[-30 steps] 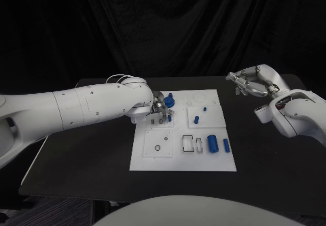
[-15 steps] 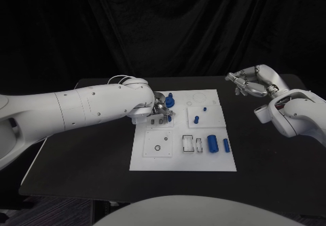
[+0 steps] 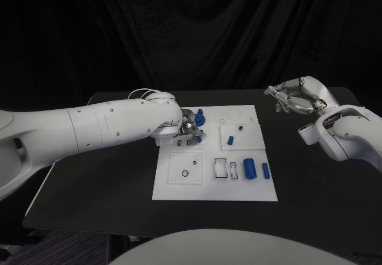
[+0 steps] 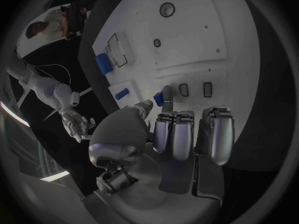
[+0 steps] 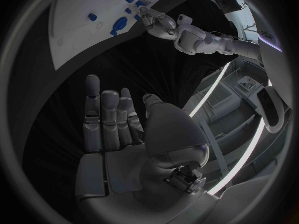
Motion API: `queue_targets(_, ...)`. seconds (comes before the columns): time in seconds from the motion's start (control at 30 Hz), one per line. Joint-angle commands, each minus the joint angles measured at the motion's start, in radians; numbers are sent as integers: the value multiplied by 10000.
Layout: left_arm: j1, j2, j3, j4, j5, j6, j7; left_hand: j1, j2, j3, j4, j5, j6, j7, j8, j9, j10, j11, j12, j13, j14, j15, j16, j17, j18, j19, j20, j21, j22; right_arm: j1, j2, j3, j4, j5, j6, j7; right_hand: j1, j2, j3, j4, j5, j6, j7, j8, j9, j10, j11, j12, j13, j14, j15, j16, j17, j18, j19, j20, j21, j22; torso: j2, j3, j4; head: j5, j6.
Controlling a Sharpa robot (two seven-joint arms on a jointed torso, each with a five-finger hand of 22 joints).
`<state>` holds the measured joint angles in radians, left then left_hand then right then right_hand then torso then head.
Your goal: Assemble the parts on the task board
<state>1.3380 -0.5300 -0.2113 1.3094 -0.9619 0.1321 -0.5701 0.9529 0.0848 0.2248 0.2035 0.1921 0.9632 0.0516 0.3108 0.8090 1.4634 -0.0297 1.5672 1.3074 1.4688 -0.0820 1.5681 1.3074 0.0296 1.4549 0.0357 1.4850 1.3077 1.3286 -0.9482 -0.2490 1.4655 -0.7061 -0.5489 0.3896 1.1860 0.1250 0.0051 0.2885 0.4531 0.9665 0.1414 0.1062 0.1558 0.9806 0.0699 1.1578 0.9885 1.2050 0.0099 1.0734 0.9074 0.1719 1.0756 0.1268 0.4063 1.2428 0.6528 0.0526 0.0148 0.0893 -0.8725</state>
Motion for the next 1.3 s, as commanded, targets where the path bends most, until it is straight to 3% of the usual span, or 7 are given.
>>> queue_targets(0.03,-25,22,8,-17,-46,17,63,105,3,5,-52,68,84,-14,-57,10,1074,58,36,2634,1020,53,27,2634,170,-37,8,-65,743,-24,6,9,-5,-46,63,-212,144,-5,60,-2,62,33,-11,26,-19,-66,5,-64,-14,71,20,46,-7,98,74,-30,-52,-11,3,2,5,-2,-1)
queue_targets(0.57,-42,18,8,-40,-46,57,98,262,36,94,-269,338,114,-9,-202,55,1074,62,36,2634,1020,56,27,2634,188,-83,10,-128,669,-26,39,9,1,-46,14,-99,391,-11,150,-1,196,-7,4,1,-35,-262,17,-183,-224,91,24,82,-1,95,118,-31,-116,-4,-3,2,9,6,-1)
queue_targets(0.77,-46,11,8,-68,-46,75,108,335,32,169,-421,640,147,-14,-297,97,1074,57,36,2634,1020,54,27,2634,190,-82,7,-146,668,-27,22,9,7,-46,32,-147,439,-13,171,-5,226,-2,3,3,-35,-283,14,-195,-254,90,24,80,-14,96,129,-31,-126,-1,4,7,0,8,-1)
queue_targets(1.27,-49,-11,8,-71,-46,165,135,420,19,289,-598,866,154,-20,-392,136,1074,52,36,2634,1020,49,27,2634,203,-115,5,-191,618,-27,60,9,-36,-46,145,-272,850,-54,370,-31,439,5,-3,-1,-47,-312,2,-198,-365,91,12,92,-56,97,188,-43,-209,22,9,5,9,46,-1)
queue_targets(1.3,-50,-15,8,-70,-46,172,137,441,12,348,-658,1004,158,-20,-423,150,1074,52,36,2634,1020,49,27,2634,208,-126,3,-205,602,-27,61,9,-39,-46,150,-276,874,-59,382,-32,454,4,-3,-2,-48,-311,2,-197,-370,90,12,91,-60,96,191,-44,-214,24,10,5,10,51,-1)
